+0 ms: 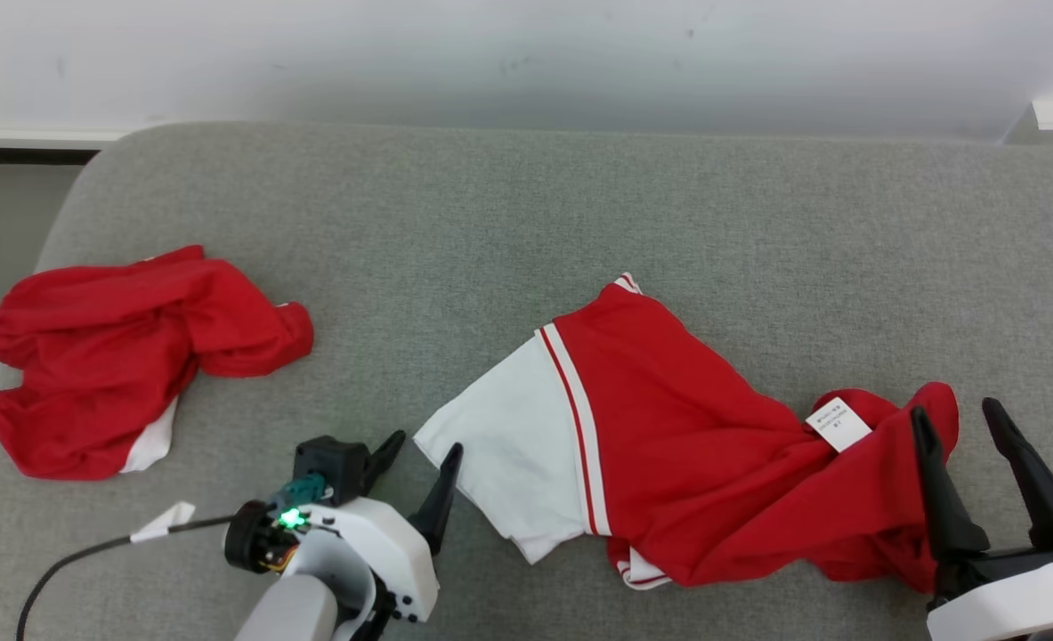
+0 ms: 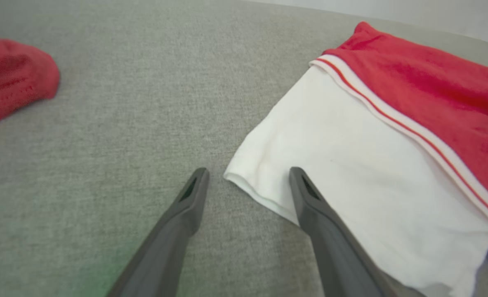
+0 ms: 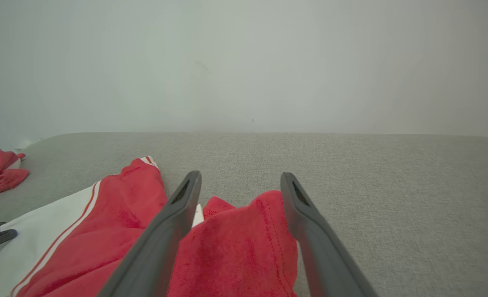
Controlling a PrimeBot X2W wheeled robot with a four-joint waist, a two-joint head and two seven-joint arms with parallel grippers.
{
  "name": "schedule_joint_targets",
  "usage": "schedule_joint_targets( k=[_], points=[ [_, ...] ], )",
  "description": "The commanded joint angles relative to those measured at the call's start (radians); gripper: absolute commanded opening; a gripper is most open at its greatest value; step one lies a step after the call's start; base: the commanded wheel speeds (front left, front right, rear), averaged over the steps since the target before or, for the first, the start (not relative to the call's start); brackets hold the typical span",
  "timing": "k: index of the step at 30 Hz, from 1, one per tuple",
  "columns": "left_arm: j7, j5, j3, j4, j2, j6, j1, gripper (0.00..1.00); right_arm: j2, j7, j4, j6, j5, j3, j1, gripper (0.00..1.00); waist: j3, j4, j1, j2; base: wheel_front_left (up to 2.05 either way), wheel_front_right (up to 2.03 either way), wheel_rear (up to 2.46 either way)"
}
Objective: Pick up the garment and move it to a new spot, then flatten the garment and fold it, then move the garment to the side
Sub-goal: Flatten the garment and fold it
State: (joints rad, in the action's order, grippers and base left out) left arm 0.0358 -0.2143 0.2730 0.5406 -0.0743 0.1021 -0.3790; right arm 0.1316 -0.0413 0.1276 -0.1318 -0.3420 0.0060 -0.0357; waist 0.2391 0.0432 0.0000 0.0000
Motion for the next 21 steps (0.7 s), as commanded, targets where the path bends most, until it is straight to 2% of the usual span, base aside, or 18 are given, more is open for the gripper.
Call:
schedule_joint_targets(
  k=[1, 4, 5, 6, 7, 21],
  points=[
    [-0.016, -0.018, 0.005, 0.034, 0.0, 0.003, -0.019, 1.0, 0.01, 0.003, -0.009, 0.002, 0.0, -0.017, 0.007, 1.0, 0.006, -0.007, 0.0, 0.0, 0.0, 0.0, 0.0],
    [-0.045, -0.028, 0.02, 0.086, 0.002, 0.01, -0.033, 1.0, 0.021, -0.001, -0.03, 0.002, -0.004, -0.046, 0.013, 1.0, 0.012, -0.013, 0.0, 0.0, 0.0, 0.0, 0.0],
    [-0.05, -0.027, 0.026, 0.098, 0.002, 0.012, -0.038, 0.95, 0.027, -0.003, -0.04, 0.002, -0.005, -0.056, 0.012, 1.0, 0.014, -0.015, 0.0, 0.0, 0.0, 0.0, 0.0],
    [-0.042, -0.029, 0.03, 0.107, 0.002, 0.013, -0.044, 0.24, 0.033, -0.007, -0.053, 0.002, -0.004, -0.063, 0.011, 1.0, 0.015, -0.016, 0.0, 0.0, 0.0, 0.0, 0.0],
    [-0.046, -0.037, 0.034, 0.119, 0.004, 0.015, -0.047, 0.0, 0.039, -0.008, -0.062, 0.002, -0.007, -0.063, 0.007, 1.0, 0.017, -0.017, 0.0, 0.0, 0.0, 0.0, 0.0],
    [0.016, -0.06, 0.064, 0.189, 0.011, 0.021, -0.095, 0.0, 0.16, -0.055, -0.198, 0.002, -0.092, 0.098, -0.145, 1.0, 0.039, -0.003, 0.0, 0.0, 0.0, 0.0, 0.0]
  ],
)
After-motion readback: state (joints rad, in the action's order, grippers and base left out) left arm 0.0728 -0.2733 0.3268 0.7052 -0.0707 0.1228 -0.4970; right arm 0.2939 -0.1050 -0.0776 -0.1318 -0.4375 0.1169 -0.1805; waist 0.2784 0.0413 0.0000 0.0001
